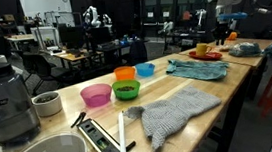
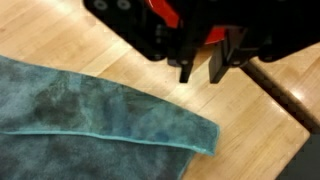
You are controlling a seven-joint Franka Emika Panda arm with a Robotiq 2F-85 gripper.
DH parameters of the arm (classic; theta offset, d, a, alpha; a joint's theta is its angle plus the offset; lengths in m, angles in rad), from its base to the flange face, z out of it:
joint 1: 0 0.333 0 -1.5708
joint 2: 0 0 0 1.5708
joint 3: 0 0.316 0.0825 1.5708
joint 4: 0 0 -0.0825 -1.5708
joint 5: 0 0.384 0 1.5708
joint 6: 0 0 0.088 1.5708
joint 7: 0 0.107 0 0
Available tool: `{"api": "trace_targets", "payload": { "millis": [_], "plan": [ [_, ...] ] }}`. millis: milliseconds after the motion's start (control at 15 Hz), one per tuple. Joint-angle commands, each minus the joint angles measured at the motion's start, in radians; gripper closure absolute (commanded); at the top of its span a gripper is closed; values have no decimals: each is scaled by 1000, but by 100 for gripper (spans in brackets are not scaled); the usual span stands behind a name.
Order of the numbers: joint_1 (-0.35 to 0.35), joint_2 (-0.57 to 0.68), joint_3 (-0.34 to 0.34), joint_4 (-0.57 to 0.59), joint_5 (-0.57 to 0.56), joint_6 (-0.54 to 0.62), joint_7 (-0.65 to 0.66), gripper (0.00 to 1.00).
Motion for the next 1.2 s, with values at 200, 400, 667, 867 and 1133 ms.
{"api": "trace_targets", "payload": {
  "millis": [200, 400, 667, 867, 1133],
  "plan": [
    [-7, -7, 7, -7, -6, -3, 2, 22],
    [-2, -15, 12, -22, -4, -2, 0, 2],
    [9, -27, 24, -49, 0, -11, 0, 0],
    [25, -39, 40, -85, -1, -16, 1, 0],
    [61, -61, 63, -137, -15, -5, 4, 0]
  ]
}}
